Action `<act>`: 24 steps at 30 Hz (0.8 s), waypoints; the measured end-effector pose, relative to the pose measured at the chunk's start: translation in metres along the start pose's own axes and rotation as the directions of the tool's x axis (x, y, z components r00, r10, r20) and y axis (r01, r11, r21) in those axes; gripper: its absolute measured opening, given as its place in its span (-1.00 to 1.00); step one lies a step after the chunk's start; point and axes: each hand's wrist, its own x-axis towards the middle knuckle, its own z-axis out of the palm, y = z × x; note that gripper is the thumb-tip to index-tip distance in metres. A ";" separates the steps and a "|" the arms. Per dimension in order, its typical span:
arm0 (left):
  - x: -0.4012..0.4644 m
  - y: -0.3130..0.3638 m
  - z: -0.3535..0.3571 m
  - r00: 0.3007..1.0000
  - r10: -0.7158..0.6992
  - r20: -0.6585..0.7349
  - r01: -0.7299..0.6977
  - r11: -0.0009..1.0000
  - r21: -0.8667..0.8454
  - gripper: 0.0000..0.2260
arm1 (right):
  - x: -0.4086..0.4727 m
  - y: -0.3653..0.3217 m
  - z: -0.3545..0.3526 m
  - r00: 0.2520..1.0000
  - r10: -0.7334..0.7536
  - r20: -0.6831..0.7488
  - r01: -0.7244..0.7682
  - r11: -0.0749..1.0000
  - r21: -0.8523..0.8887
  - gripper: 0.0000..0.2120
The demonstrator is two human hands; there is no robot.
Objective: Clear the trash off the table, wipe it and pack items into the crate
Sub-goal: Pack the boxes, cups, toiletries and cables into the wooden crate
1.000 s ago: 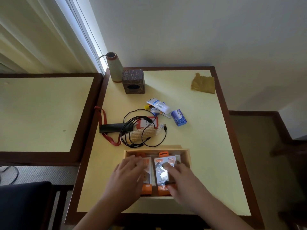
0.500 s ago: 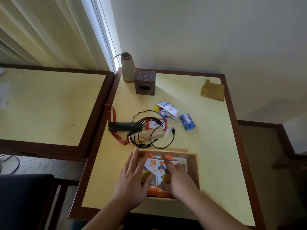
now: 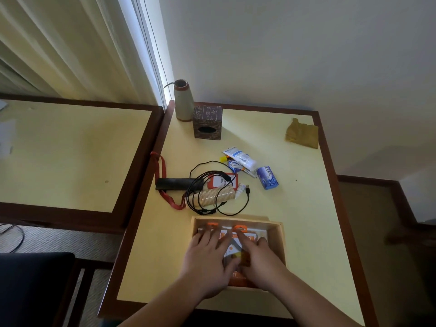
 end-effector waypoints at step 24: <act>-0.006 -0.001 0.002 0.989 0.021 -0.145 -0.030 0.998 -0.059 -0.46 | 0.016 -0.036 -0.130 0.963 -0.020 -0.268 0.018 1.000 -0.010 -0.64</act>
